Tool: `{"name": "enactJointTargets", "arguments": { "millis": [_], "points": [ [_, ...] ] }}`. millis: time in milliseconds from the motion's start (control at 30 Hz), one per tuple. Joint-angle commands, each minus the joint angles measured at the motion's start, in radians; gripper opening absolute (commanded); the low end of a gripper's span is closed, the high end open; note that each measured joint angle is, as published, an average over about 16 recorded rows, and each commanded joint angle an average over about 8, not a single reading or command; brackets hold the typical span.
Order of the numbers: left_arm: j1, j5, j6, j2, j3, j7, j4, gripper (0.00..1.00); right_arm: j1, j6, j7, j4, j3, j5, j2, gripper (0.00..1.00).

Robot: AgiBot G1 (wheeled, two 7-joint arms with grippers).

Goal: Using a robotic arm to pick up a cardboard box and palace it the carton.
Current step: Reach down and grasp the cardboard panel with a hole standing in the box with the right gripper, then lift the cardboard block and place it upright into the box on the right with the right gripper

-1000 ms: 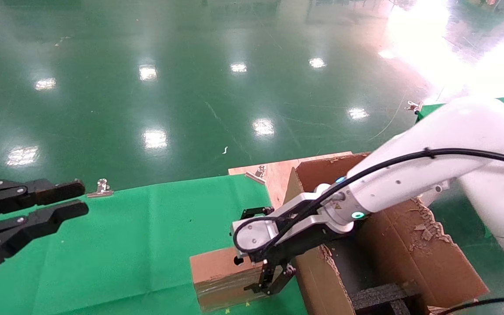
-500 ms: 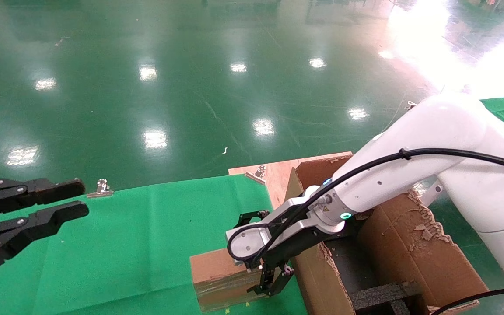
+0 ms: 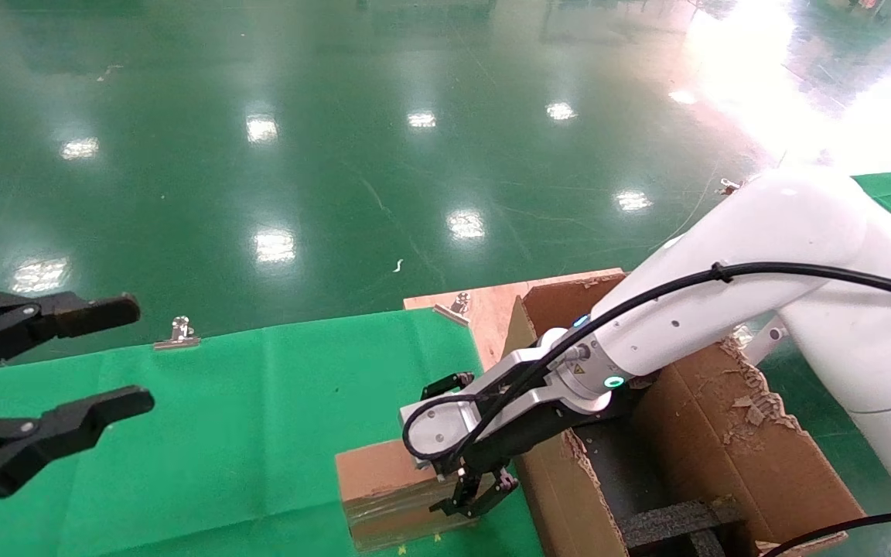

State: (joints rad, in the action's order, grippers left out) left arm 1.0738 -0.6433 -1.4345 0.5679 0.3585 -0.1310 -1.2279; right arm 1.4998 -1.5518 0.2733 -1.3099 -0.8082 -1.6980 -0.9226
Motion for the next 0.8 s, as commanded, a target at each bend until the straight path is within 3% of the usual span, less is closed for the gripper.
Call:
{"name": "enactJointTargets", "arguments": {
  "millis": [33, 800],
  "points": [
    [0.000, 0.000, 0.000, 0.000, 0.000, 0.000, 0.000, 1.00, -0.001, 0.000, 0.000, 0.000, 0.001, 0.001, 0.001, 0.00],
    [0.000, 0.000, 0.000, 0.000, 0.000, 0.000, 0.000, 1.00, 0.027, -0.001, -0.003, 0.027, 0.014, 0.026, 0.006, 0.00]
  ]
}}
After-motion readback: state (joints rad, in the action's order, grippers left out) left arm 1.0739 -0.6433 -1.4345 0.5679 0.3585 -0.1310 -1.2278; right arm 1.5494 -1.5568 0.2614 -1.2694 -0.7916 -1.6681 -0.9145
